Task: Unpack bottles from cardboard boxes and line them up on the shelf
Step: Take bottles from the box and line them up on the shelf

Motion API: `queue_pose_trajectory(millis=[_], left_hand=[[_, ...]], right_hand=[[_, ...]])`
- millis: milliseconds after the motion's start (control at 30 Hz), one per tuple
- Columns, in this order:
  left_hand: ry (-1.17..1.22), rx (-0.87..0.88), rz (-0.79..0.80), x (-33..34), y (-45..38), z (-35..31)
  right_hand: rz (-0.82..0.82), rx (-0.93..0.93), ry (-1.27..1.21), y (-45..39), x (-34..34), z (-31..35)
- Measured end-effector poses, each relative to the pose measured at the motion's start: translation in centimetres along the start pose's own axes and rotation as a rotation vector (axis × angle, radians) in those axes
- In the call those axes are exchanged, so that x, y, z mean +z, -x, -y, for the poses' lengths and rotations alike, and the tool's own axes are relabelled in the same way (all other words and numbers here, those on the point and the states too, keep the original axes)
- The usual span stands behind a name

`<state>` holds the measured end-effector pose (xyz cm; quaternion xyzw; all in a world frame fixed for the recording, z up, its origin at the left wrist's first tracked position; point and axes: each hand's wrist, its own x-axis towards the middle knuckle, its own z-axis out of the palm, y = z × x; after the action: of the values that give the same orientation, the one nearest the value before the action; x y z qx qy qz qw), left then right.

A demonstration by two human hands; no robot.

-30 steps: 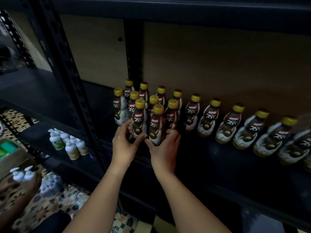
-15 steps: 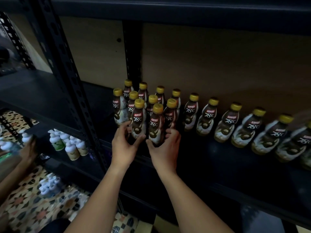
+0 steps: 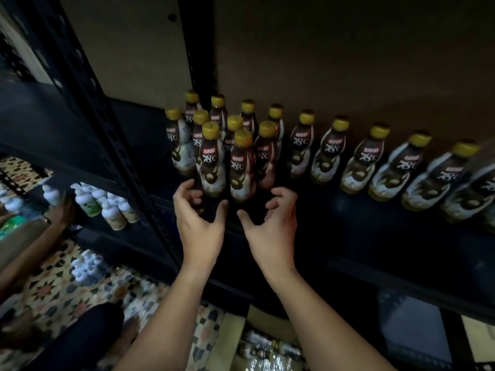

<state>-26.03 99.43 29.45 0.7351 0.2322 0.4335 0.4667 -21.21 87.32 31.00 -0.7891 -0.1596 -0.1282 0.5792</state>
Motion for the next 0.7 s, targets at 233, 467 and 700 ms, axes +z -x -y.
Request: queue_pose_trajectory(millis=[233,467,700], left_hand=[[-0.163,0.127,0.137,1.8,9.1,4.4],[-0.549,-0.014,0.653,4.5,20.3,18.0],[-0.844,-0.25,1.201,7.1,35.1,36.0]], right_hand=[[-0.036,-0.182,-0.114,6.6,-5.3,-6.7],[0.216,0.328,0.162,16.5,-8.2,-22.8],[0.544,0.712,0.526,30.5,-8.7,-42.7]])
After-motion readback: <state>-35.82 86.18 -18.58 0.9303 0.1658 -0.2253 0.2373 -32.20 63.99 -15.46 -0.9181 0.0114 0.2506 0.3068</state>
